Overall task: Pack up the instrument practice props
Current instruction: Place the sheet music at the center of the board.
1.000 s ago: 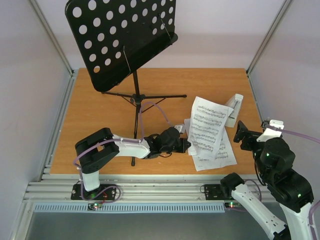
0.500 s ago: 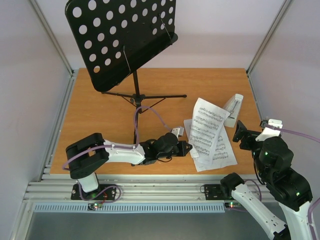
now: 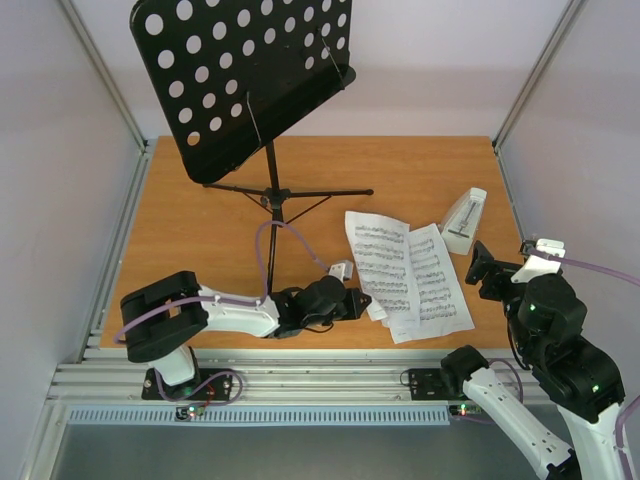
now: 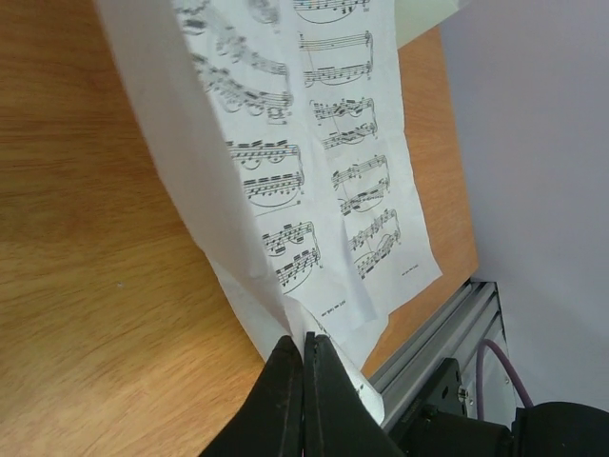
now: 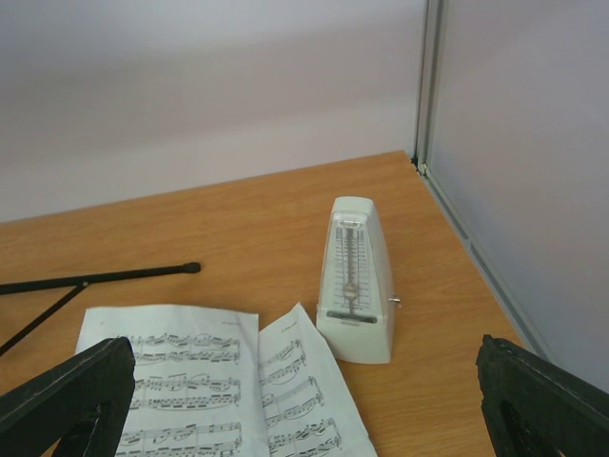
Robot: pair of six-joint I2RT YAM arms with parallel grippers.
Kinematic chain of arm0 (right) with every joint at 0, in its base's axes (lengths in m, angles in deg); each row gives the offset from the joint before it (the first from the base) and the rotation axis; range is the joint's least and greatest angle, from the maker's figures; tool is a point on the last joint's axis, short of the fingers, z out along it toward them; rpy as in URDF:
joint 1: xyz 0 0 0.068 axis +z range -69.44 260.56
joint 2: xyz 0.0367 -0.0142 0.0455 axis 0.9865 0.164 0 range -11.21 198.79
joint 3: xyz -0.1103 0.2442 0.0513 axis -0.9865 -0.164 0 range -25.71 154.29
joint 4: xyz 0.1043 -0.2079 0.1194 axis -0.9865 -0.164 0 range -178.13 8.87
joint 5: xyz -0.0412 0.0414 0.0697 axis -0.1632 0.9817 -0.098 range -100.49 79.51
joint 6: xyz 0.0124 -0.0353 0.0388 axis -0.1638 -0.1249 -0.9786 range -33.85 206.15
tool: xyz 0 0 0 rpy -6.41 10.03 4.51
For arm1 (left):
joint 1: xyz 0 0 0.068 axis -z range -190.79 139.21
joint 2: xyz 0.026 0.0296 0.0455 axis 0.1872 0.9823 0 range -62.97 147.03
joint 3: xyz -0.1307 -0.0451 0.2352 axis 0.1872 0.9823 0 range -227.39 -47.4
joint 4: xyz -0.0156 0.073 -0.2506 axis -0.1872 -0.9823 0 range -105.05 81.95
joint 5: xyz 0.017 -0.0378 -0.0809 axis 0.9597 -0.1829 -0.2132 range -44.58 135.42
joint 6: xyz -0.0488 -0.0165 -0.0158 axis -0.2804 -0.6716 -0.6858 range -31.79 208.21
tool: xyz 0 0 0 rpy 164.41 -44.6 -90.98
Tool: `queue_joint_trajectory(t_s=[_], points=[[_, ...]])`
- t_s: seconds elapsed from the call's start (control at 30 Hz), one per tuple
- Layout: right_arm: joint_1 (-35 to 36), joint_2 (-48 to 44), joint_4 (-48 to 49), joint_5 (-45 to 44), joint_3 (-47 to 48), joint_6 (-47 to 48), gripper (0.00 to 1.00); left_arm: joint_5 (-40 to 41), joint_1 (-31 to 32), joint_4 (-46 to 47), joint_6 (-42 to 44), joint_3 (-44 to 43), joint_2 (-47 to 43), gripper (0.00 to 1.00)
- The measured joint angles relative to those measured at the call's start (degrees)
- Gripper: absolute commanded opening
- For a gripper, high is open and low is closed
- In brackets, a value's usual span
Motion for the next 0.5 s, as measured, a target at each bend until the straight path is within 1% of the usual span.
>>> queue_joint_trajectory(t_s=[0.2,0.33,0.5], points=[[0.0,0.0,0.0,0.0,-0.2,-0.1,0.98,0.0,1.2,0.5,-0.8,-0.7,1.0,0.0],[0.0,0.0,0.0,0.0,-0.2,-0.1,0.99,-0.5,3.0,0.6,-0.7,-3.7,3.6,0.01],[0.0,0.0,0.0,0.0,-0.3,-0.1,0.99,-1.4,3.9,1.3,-0.8,-7.0,7.6,0.01]])
